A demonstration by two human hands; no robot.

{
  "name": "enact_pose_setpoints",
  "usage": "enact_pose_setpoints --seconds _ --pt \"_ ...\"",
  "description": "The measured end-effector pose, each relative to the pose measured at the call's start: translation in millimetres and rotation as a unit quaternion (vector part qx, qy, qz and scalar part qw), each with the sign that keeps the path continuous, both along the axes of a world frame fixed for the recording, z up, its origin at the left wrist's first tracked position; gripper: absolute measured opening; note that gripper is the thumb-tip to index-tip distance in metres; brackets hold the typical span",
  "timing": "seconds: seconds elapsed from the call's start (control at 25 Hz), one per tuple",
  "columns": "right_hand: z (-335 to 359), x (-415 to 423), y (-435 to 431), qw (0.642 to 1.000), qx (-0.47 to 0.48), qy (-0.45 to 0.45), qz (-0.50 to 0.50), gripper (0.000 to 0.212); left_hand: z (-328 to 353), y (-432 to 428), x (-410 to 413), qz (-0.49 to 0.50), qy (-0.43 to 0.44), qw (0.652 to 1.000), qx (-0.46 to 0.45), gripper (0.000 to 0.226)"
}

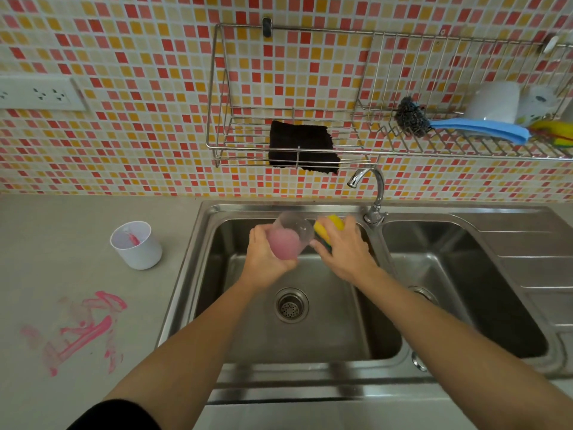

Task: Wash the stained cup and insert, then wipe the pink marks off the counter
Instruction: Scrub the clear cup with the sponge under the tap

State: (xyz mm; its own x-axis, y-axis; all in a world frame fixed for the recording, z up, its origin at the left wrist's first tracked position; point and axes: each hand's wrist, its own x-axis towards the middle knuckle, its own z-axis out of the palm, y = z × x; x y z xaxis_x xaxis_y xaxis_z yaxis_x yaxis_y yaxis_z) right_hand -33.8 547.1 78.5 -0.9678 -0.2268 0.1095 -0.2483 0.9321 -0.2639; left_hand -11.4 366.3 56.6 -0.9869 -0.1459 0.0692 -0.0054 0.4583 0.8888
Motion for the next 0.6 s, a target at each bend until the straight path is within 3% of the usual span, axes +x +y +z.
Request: enact_pose_setpoints --seconds 0.16,0.36,0.44,0.52,0.6 --pt "-25 -4 -10 0.996 -0.007 -0.040 -0.075 0.034 6 -12 1 0.001 -0.015 1.000 0.027 0.097" --pt "-46 -9 -26 0.989 0.140 -0.044 -0.026 0.026 13 -23 3 0.011 -0.022 1.000 0.019 0.096" --pt "-48 -8 -31 0.984 0.158 -0.073 -0.032 0.026 15 -27 4 0.012 -0.020 1.000 0.019 0.095" --pt "-48 -7 -37 0.985 0.130 -0.100 -0.057 0.028 17 -32 4 0.017 -0.020 1.000 0.017 0.095" --pt "-43 -4 -44 0.987 0.028 -0.101 -0.123 0.030 17 -38 6 0.018 -0.018 0.999 0.028 0.095"
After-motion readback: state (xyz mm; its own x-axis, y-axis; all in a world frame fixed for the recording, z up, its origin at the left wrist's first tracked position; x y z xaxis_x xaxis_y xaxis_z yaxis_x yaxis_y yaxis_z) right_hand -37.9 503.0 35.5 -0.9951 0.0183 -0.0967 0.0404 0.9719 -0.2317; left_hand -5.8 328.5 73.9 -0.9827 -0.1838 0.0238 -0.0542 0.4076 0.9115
